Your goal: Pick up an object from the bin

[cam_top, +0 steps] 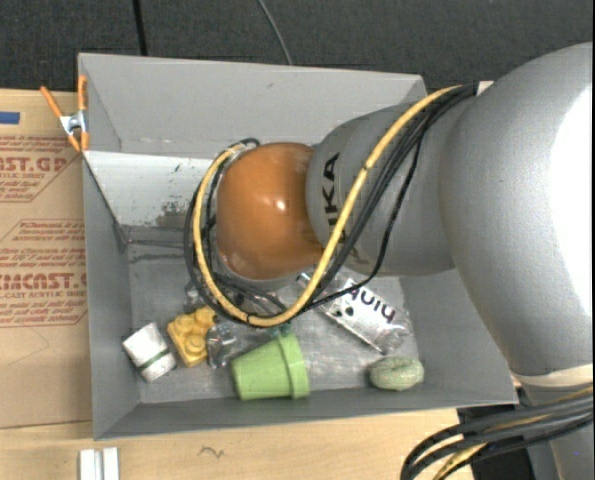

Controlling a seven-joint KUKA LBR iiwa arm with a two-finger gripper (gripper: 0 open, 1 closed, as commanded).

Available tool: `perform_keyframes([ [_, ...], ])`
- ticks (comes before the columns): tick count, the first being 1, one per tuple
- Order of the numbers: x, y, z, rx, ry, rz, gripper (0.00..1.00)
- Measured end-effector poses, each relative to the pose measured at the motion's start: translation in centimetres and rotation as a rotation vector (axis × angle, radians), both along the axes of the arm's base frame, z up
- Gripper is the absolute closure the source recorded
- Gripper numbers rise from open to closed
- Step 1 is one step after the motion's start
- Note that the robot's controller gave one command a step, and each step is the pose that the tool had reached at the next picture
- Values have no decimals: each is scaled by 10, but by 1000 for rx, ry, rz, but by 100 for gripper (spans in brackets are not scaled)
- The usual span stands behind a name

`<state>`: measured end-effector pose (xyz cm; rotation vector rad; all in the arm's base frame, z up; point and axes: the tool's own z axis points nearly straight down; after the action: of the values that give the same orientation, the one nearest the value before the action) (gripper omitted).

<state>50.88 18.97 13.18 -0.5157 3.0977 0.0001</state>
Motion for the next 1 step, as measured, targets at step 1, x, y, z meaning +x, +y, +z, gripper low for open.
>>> perform_keyframes([
  [1,0,0,13,0,0,0,100],
])
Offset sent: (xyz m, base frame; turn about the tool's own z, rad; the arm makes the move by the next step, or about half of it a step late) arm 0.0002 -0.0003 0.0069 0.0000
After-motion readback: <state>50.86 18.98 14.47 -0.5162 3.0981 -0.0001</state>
